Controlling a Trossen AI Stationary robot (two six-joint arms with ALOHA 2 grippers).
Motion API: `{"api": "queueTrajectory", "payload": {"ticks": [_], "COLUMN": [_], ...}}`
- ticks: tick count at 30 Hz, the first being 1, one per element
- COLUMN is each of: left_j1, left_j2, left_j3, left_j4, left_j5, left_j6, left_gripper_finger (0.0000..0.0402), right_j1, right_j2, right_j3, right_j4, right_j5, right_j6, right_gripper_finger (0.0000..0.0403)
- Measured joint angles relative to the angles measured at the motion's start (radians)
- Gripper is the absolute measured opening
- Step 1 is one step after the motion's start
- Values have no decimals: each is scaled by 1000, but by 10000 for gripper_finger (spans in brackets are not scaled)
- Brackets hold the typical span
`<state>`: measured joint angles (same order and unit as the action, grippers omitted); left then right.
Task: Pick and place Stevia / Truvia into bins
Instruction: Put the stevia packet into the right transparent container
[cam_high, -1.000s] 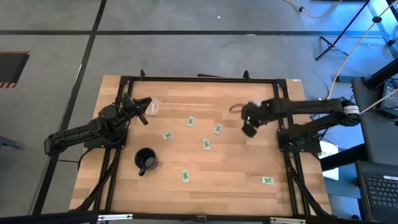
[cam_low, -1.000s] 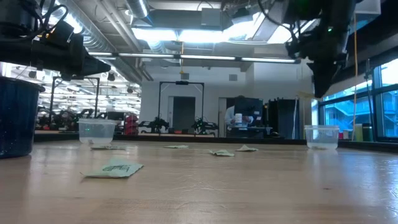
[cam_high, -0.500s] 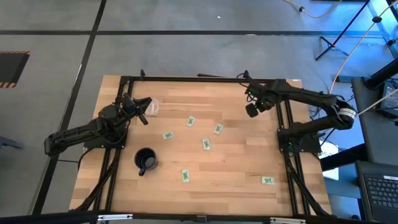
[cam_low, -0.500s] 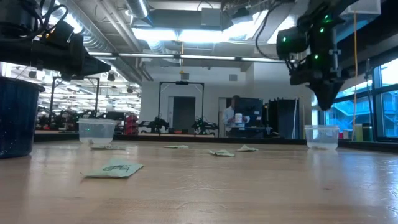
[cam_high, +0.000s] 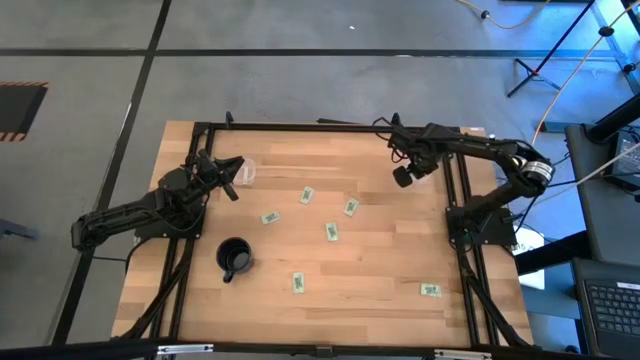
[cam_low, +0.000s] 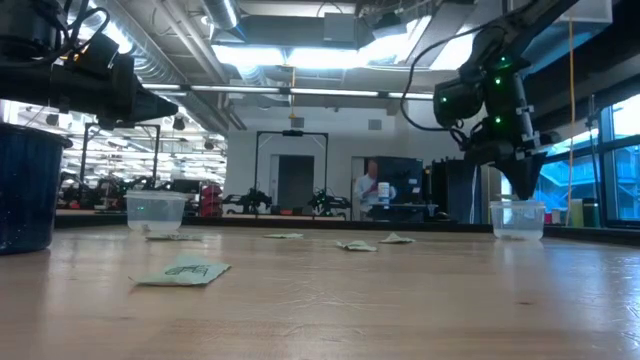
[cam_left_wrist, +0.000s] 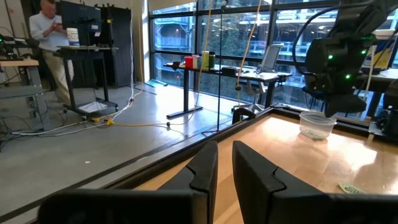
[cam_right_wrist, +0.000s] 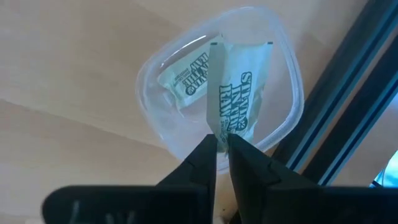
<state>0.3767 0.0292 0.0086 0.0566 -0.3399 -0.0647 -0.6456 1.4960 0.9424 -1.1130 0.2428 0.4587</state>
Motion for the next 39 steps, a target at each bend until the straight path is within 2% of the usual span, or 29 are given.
{"api": "queueTrajectory", "payload": {"ticks": [33, 39], "left_j1": [0, 0], "left_j2": [0, 0], "left_j3": [0, 0], "left_j4": [0, 0], "left_j5": [0, 0], "left_j6": [0, 0], "left_gripper_finger": [43, 43], "right_j1": [0, 0], "right_j2": [3, 3], "right_j3": [0, 0], "right_j4": [2, 1], "right_j5": [1, 1], "right_j6": [-51, -55], "right_gripper_finger": [45, 69]}}
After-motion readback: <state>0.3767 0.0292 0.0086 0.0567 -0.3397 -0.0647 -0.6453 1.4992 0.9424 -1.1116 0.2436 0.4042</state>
